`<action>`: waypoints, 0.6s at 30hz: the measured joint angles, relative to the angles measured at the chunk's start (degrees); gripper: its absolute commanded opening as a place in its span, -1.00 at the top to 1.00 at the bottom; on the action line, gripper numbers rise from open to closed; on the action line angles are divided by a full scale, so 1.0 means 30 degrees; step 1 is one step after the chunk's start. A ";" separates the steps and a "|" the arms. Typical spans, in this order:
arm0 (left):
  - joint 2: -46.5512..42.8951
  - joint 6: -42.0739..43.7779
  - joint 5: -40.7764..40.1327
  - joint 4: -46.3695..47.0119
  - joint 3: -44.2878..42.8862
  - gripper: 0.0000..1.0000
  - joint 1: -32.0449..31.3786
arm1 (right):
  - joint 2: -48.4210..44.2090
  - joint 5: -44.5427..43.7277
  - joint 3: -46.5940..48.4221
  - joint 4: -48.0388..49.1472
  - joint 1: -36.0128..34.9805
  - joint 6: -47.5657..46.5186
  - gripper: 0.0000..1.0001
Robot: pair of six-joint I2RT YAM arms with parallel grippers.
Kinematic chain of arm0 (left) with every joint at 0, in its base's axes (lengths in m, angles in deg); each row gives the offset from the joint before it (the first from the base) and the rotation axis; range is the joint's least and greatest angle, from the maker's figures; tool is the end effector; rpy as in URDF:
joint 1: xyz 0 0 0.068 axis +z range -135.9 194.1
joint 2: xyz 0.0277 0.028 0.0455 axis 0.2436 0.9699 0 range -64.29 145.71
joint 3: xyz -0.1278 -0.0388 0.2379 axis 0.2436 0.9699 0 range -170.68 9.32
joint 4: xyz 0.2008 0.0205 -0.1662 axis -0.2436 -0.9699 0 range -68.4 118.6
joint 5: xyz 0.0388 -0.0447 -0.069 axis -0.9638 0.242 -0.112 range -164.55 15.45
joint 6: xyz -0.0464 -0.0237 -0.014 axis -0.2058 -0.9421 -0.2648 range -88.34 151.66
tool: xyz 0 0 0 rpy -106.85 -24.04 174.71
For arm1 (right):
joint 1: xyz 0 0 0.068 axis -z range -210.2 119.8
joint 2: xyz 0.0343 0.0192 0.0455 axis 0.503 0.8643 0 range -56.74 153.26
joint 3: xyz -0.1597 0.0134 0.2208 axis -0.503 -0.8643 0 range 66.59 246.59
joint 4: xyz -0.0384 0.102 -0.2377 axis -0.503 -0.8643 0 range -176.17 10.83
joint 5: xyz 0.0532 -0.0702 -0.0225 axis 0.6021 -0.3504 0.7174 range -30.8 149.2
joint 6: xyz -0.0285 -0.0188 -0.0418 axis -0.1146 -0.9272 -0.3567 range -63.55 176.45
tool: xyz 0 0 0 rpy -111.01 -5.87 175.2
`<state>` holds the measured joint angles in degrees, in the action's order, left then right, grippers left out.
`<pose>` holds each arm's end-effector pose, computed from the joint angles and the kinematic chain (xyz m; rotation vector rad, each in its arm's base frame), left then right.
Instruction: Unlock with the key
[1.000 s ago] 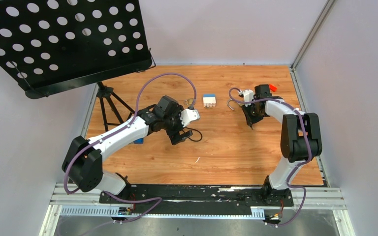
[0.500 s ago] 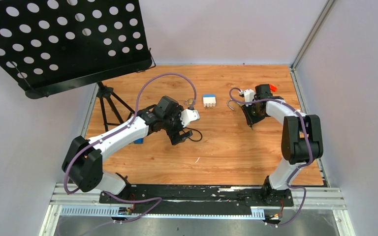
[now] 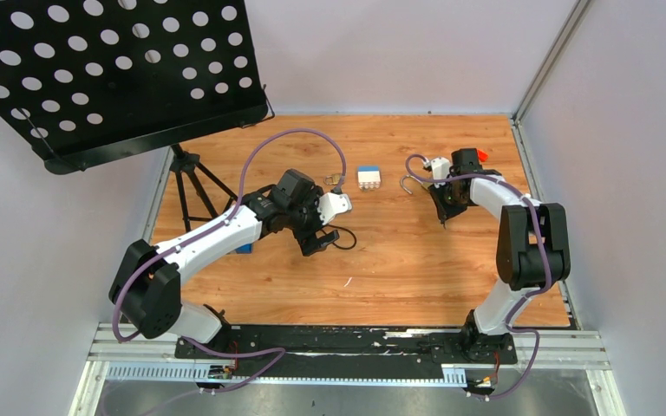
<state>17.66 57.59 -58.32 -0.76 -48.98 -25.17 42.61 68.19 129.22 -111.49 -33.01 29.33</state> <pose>0.2234 -0.1954 0.2451 1.4454 2.0393 -0.4505 0.3335 0.0220 0.1736 -0.7488 2.6463 0.1041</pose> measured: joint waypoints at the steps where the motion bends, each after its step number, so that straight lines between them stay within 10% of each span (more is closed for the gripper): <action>1: 0.0000 0.0000 0.0007 0.0000 0.0000 -1.00 0.0000 | 0.0007 0.0000 0.0000 -0.0007 0.0000 0.0007 0.59; 18: 0.0000 0.0000 0.0138 0.0000 0.0007 -1.00 0.0000 | 0.0393 0.0036 0.0007 -0.0080 0.0124 0.0022 0.86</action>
<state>17.66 57.59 -57.90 -0.76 -48.96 -25.17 43.79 68.30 129.24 -111.73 -32.64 29.40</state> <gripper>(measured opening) 0.998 0.129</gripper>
